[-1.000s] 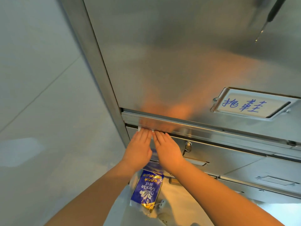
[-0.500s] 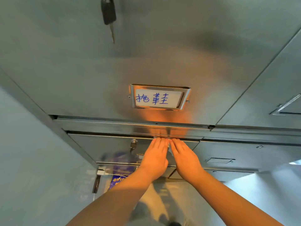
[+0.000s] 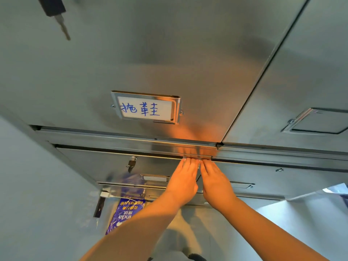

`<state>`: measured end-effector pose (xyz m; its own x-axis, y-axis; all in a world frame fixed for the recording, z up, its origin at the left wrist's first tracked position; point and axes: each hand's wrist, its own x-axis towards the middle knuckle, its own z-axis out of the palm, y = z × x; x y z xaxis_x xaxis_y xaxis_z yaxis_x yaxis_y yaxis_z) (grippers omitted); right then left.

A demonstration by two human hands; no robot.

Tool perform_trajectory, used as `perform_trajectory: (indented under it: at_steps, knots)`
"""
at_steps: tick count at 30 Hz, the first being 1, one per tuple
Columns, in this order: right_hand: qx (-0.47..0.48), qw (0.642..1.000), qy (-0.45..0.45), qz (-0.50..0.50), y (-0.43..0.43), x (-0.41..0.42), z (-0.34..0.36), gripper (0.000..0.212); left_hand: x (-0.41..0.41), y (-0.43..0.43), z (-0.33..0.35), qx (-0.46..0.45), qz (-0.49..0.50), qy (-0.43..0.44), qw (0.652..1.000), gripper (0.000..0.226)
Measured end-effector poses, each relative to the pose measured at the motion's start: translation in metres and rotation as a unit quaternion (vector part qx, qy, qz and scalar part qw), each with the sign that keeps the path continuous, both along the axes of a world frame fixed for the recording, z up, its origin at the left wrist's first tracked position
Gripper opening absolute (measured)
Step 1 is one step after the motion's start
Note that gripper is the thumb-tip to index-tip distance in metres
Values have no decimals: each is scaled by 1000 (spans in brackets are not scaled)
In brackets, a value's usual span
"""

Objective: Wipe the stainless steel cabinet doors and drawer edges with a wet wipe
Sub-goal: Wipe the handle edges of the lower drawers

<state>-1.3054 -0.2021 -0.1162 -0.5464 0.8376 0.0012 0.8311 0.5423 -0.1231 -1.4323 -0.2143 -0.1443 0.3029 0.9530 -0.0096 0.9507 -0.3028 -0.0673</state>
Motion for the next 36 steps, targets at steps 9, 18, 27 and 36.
perform_trajectory:
  at_steps: [9,18,27,36]
  knots:
    - [5,997,-50,66,-5,-85,-2,80,-94,-21,-6,3,37,6,999,73]
    - [-16,988,-14,153,-16,-242,-17,78,-246,-49,-3,-1,119,-26,993,75]
    - [2,974,-55,221,-25,-352,-10,75,-345,-71,-10,-24,205,22,978,75]
    - [-2,968,-93,233,-22,-372,-11,83,-356,-72,-4,-29,221,80,972,71]
